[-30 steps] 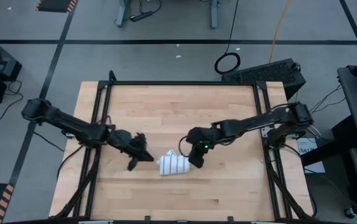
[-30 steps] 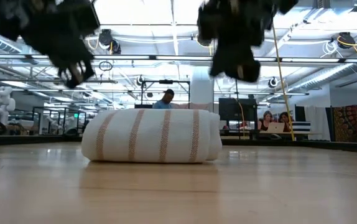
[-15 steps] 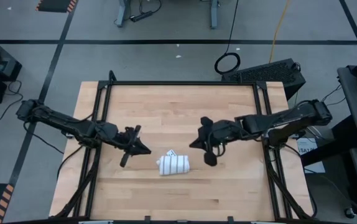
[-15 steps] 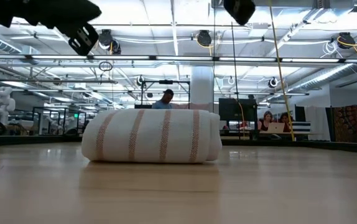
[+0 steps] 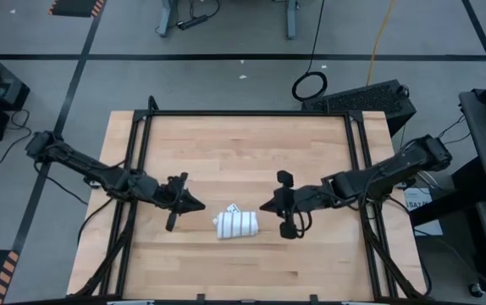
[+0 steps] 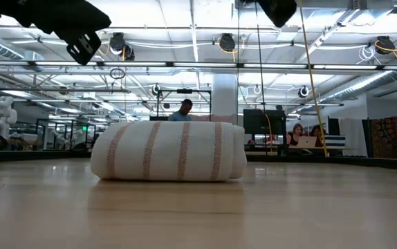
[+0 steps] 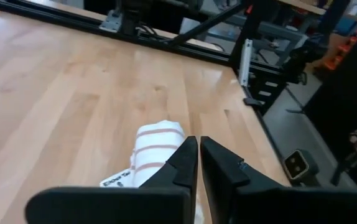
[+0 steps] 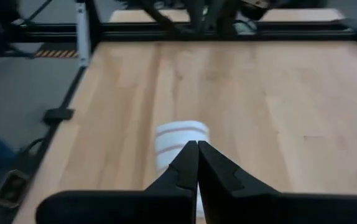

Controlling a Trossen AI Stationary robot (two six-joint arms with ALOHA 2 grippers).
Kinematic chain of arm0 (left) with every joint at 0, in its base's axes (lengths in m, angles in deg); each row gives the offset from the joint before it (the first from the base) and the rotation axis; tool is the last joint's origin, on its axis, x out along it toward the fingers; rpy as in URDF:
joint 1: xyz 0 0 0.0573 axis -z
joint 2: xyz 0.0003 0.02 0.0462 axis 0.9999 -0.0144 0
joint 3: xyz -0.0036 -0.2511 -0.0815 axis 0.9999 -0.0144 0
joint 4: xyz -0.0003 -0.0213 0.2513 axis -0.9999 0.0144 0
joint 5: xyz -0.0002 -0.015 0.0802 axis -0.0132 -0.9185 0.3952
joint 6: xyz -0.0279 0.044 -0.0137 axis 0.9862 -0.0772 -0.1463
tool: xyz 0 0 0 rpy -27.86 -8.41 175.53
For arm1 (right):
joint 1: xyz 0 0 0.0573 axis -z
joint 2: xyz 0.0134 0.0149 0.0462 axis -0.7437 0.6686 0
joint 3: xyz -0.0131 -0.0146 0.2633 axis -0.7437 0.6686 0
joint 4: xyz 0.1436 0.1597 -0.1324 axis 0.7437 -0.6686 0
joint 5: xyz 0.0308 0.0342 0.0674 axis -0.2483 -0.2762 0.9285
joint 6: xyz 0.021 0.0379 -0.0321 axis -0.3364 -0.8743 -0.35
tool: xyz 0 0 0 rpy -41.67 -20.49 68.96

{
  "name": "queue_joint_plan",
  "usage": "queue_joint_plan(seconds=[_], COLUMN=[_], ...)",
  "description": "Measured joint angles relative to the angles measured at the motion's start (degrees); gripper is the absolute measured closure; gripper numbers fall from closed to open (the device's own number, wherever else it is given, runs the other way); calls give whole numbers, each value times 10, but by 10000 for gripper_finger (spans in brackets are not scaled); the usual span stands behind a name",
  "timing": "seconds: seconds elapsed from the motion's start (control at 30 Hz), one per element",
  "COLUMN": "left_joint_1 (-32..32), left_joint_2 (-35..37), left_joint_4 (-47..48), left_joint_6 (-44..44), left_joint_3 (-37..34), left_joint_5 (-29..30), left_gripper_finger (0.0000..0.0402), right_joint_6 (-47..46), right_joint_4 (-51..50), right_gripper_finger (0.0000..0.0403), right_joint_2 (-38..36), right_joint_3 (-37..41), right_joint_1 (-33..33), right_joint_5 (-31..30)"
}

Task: Roll towel into tight, uniform cylinder
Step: Return to Home Position

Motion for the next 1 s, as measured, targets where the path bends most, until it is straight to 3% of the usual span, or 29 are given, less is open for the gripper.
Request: queue_joint_plan(seconds=[0.2, 0.27, 0.37, 0.6, 0.93, 1.0], left_joint_1=[32, 46, 70, 126, 163, 163], left_joint_2=[0, 0, 0, 2, 2, 3], left_joint_4=[-1, -1, 1, -7, -269, -282], left_joint_6=[-62, -73, -80, -89, -152, -153], left_joint_3=[-8, -17, -31, -77, -193, -195], left_joint_5=[19, 47, 95, 110, 118, 116], left_gripper_finger=[397, 397, 398, 399, 400, 400], right_joint_6=[2, 8, 36, 61, 77, 73], right_joint_4=[81, 103, 143, 271, 426, 438], right_gripper_finger=[403, 403, 403, 403, 403, 403], right_joint_2=[0, 0, 0, 0, -7, -12], right_joint_3=[68, 88, 122, 201, 255, 264], right_joint_1=[-13, -13, -14, -14, -13, -13], right_joint_5=[-106, -116, -110, -56, -35, -21])
